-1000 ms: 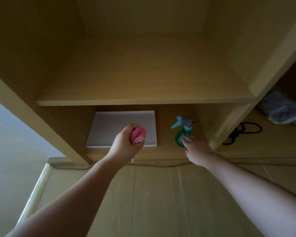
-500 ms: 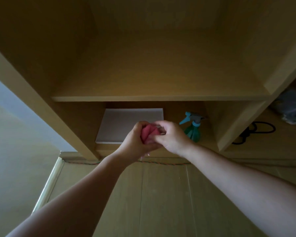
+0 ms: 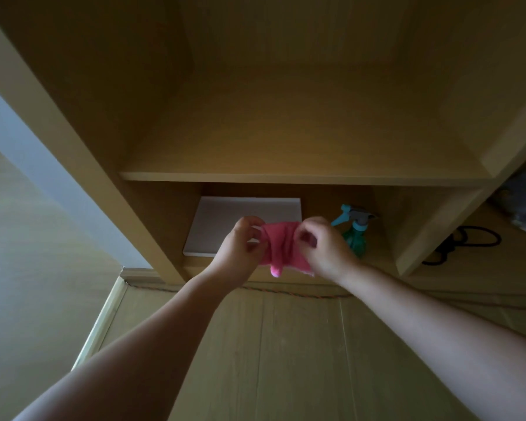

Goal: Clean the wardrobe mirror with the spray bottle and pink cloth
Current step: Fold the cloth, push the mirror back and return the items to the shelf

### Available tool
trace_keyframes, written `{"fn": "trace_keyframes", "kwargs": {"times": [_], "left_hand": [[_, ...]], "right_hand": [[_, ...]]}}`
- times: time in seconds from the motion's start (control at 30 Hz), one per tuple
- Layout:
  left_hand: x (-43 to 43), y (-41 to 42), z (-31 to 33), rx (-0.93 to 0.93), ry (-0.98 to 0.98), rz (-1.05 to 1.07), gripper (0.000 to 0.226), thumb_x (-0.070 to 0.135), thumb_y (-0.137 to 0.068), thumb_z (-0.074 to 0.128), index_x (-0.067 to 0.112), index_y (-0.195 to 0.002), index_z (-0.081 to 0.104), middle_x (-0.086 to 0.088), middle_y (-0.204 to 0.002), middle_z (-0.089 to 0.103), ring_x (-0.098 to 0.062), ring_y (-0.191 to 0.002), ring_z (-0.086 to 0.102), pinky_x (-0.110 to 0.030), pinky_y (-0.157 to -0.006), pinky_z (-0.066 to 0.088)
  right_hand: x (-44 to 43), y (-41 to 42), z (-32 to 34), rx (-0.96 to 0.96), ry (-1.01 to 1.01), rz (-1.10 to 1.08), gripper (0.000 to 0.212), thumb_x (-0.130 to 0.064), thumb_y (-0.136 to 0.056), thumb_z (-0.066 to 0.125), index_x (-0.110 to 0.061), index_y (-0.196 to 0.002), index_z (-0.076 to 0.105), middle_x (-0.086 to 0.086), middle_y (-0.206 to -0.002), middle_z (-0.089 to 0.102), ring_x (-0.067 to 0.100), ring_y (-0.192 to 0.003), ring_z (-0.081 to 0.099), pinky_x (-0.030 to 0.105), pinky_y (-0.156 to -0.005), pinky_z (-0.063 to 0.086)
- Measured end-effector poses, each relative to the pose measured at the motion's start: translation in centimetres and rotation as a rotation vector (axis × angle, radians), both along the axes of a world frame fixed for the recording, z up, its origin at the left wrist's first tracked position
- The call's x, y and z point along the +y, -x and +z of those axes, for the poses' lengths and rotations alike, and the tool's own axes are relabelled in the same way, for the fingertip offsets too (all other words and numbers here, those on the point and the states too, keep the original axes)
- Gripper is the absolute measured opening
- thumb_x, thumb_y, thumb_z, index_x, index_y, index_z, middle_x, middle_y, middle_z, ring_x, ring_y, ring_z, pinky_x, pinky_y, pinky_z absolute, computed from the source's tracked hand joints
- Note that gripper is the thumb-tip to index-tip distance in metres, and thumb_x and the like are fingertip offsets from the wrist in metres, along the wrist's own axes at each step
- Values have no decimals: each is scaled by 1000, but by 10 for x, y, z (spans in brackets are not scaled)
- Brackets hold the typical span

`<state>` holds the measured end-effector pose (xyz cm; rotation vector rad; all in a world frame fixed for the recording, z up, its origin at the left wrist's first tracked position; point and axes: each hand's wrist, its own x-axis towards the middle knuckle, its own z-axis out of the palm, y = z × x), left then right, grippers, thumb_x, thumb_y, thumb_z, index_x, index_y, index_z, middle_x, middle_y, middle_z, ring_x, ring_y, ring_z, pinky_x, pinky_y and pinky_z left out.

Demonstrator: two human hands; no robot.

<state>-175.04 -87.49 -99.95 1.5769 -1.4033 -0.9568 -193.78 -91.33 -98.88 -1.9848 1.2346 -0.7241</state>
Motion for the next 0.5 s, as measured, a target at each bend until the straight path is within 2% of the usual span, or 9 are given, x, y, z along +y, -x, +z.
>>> {"fn": "trace_keyframes", "kwargs": {"times": [0.03, 0.1, 0.2, 0.27, 0.3, 0.37, 0.43, 0.5], "left_hand": [[0, 0, 0, 2, 4, 0, 32, 1, -91, 54, 23, -113, 47, 1, -97, 62, 3, -71, 66, -14, -57, 49], [1, 1, -1, 1, 13, -15, 31, 1, -92, 53, 23, -112, 48, 2, -98, 62, 3, -71, 66, -14, -57, 49], [2, 0, -3, -30, 5, -63, 32, -2, -92, 51, 23, -111, 48, 3, -98, 61, 4, -70, 66, -14, -58, 49], [0, -3, -3, -59, 0, -74, 33, -2, -92, 50, 22, -113, 45, 5, -98, 60, 5, -70, 65, -11, -57, 48], [-1, -5, -2, -85, 1, -73, 34, -2, -92, 50, 23, -113, 44, 6, -98, 59, 3, -69, 65, -9, -56, 47], [-5, -11, -3, -139, 17, -56, 33, -1, -92, 50, 23, -113, 42, 9, -97, 57, -1, -73, 64, -9, -57, 47], [-9, -18, -6, -192, 33, -28, 26, 3, -93, 49, 20, -112, 44, 8, -94, 58, -8, -79, 63, -16, -62, 51], [-14, -26, -11, -264, 26, -9, 20, 5, -94, 48, 24, -101, 49, 4, -89, 61, -14, -78, 62, -23, -65, 51]], "right_hand": [[5, -3, -1, -9, -70, 62, 4, -16, -87, 68, -17, -88, 65, -4, -103, 53, 12, -95, 55, 19, -88, 46], [12, -9, -6, -20, -219, 141, 19, -29, -80, 77, -19, -94, 69, -10, -111, 45, 10, -106, 48, 10, -95, 34], [17, -20, -20, 71, -164, 124, 34, -40, -81, 74, -22, -110, 68, -9, -120, 53, 8, -125, 31, -3, -91, 16], [17, -26, -28, 131, -151, 72, 33, -39, -88, 67, -21, -115, 66, -1, -128, 54, 15, -128, 38, 8, -98, 25], [15, -27, -30, 120, -188, 53, 29, -36, -90, 65, -17, -111, 67, 2, -125, 55, 18, -122, 49, 19, -101, 38], [13, -31, -30, 17, -301, 64, 16, -27, -91, 65, -13, -95, 68, 5, -105, 64, 19, -92, 67, 33, -85, 56], [6, -32, -34, 69, -296, 60, 8, -14, -93, 61, -12, -88, 67, 6, -90, 68, 20, -83, 67, 38, -79, 57], [-2, -33, -39, 120, -259, 7, 8, -5, -92, 58, -10, -94, 64, 8, -89, 67, 21, -84, 65, 39, -78, 55]]}}
